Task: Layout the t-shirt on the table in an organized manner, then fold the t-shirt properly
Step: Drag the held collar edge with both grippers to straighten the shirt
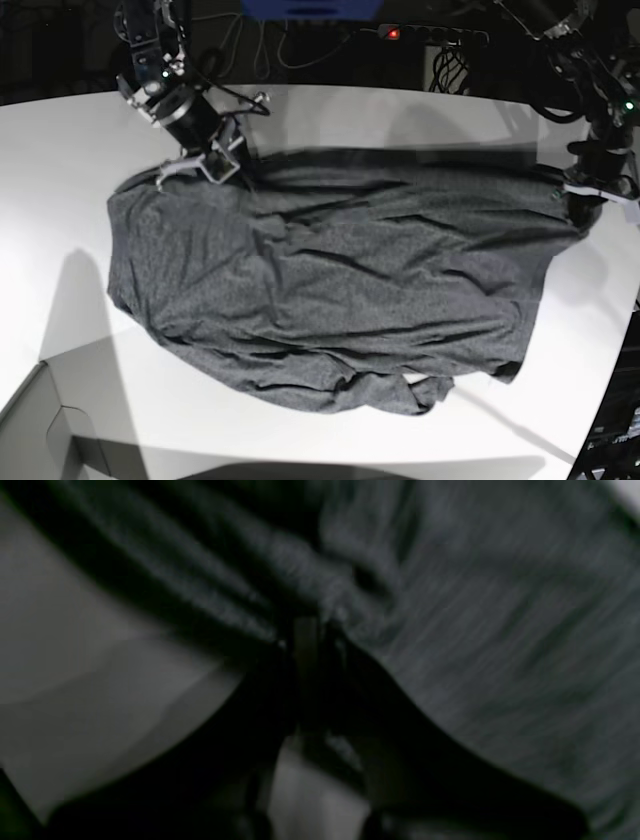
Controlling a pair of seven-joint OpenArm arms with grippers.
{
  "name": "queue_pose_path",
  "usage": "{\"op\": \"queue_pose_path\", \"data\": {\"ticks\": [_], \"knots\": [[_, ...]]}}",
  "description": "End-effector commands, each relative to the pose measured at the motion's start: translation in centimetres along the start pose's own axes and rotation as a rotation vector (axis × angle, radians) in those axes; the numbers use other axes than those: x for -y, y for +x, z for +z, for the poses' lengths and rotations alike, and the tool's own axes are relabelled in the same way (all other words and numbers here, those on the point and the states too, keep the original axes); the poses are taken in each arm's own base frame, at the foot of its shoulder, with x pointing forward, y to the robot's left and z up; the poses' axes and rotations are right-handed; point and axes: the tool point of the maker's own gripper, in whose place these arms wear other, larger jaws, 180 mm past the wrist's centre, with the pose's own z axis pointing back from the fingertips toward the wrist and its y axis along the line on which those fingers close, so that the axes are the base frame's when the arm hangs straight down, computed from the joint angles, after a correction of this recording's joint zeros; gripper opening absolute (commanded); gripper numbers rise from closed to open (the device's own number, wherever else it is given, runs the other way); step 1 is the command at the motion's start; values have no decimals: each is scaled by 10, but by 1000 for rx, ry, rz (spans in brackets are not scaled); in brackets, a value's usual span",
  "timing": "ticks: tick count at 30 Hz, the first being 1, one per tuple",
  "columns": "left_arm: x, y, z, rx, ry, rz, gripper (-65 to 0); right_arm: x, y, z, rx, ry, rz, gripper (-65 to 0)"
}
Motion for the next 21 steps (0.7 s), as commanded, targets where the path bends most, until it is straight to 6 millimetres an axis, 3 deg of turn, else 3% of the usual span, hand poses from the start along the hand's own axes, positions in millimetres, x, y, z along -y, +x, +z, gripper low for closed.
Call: {"op": "queue_pose_path", "data": {"ticks": [1,11,17,21], "knots": [[5,23,3,68,-19,-27,-649,6,16,2,54,-12,10,-650],[6,28,7,80,-17,-43,-649,39,37,17,118,-94,-9,-650],[5,24,6,72,-15,-39,-649,16,26,21,91,7,-21,-650],[-3,26,10,81,5,-31,-649,16,24,22,85,14,-15,-650]]}}
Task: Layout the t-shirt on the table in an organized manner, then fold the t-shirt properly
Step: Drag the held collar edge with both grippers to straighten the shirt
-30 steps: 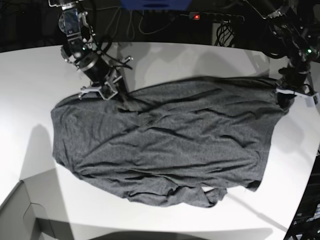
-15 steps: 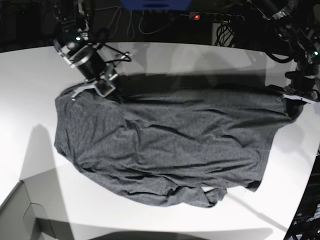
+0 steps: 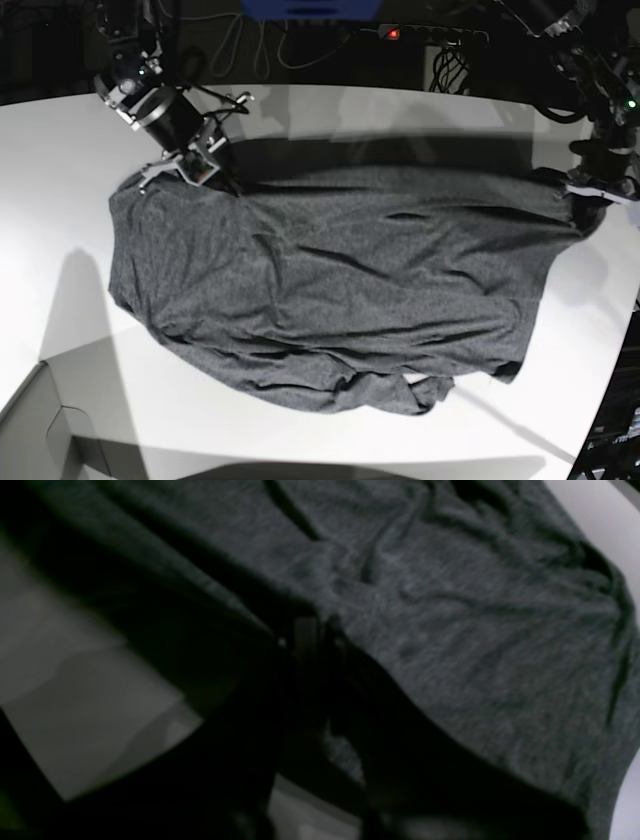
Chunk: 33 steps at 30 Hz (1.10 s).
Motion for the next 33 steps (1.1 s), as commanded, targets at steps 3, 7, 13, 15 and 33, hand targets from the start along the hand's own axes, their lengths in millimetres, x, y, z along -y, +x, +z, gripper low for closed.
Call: {"op": "queue_pose_path", "data": {"ticks": [3,7,13,15,33], "knots": [[-10,22,8,75,24,-3,-649,8,15,4,53,-9,24,-650],[-15,15,12,57,36,-5,-649,8,15,4,52,-7,25,-650],[-16,8,12,39,34,-2,-649,3,15,4,58,2,19,-650],[-14,10,10,44,31,-1,-649,6,20,1,70,-2,25,-650],[-2,25,-53,17,-47,80,-649,57,32,-45,98,-50,38,-650]]}}
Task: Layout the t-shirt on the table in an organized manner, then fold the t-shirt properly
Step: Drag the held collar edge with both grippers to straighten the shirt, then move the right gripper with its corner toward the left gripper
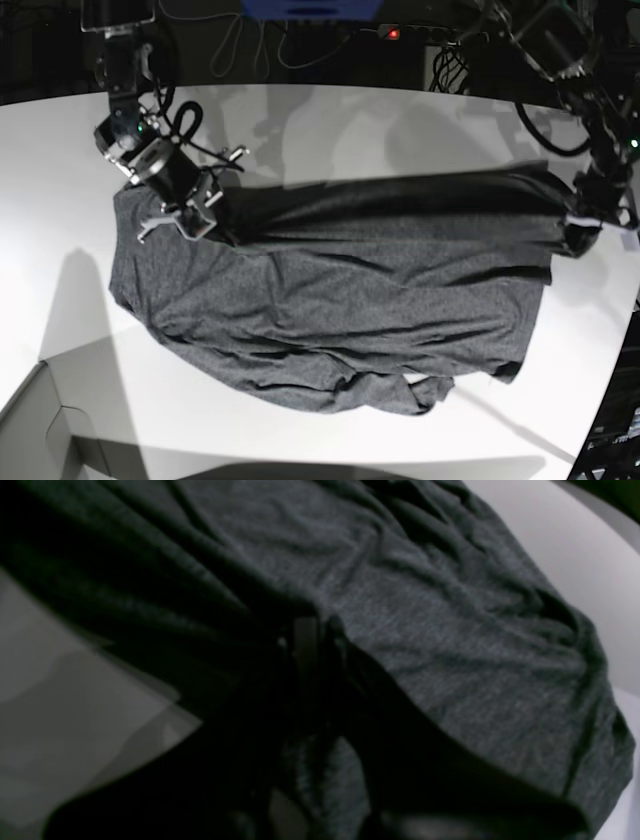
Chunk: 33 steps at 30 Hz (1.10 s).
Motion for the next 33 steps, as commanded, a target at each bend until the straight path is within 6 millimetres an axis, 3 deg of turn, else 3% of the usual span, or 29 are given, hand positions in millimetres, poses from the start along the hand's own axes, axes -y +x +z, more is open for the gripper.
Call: {"op": "queue_pose_path", "data": {"ticks": [1,7,10,16,26,33], "knots": [[1,29,1,74,-10,-19,-649,10,18,-2,64,-20,8,-650],[7,50,-2,115,-22,-26,-649,17,23,-6,47,-30,27,-650],[6,40,-2,58,-21,-22,-649,14,26,0,55,-32,34,-650],[1,18,10,-48,-1,-58,-649,-12,17,24,33,-1,30,-650],[3,15,51,-120,41,-212,-649,-63,-21,68,-77,144,3,-650],[5,8,65,-170,60,-259,-649,-71,-29,76,-102,150,-16,-650]]}}
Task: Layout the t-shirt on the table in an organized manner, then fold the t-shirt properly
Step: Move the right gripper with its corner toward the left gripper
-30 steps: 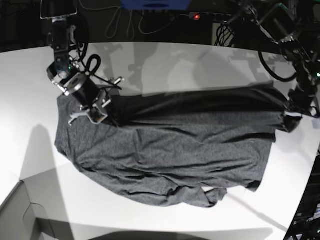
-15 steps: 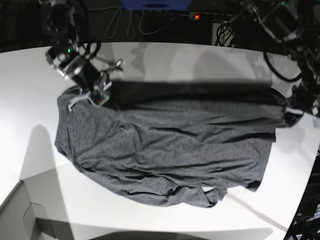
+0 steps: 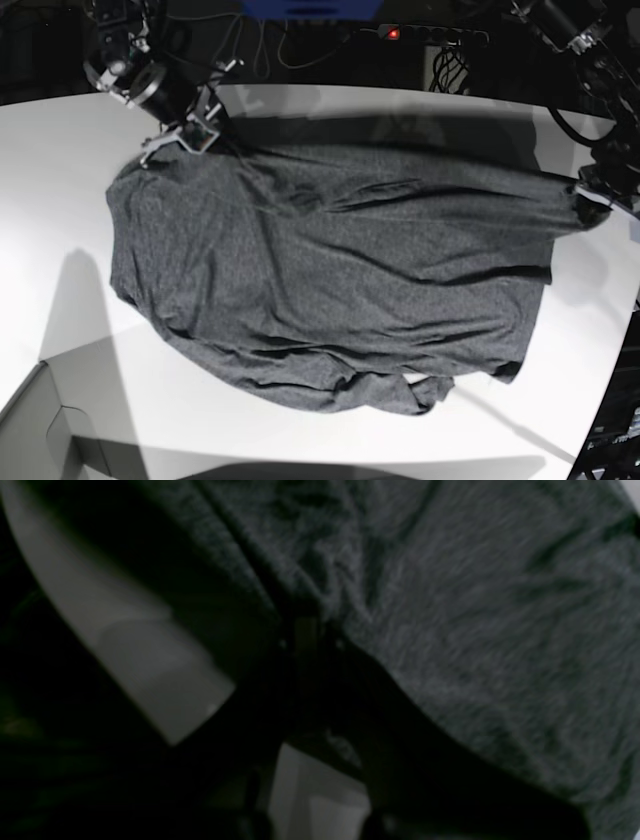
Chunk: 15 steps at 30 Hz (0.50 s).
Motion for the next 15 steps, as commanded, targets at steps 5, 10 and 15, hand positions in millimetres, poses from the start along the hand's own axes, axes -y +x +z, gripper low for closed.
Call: {"op": "queue_pose_path", "data": {"ticks": [5,10,15], "knots": [[-7,4,1,10,11,-12,-649,5,12,2,44,-13,5,-650],[-7,1,0,3,8,-5,-649,2,4,7,22,-2,9,-650],[-6,1,0,4,6,-3,-649,4,0,11,12,-20,-6,-650]]}}
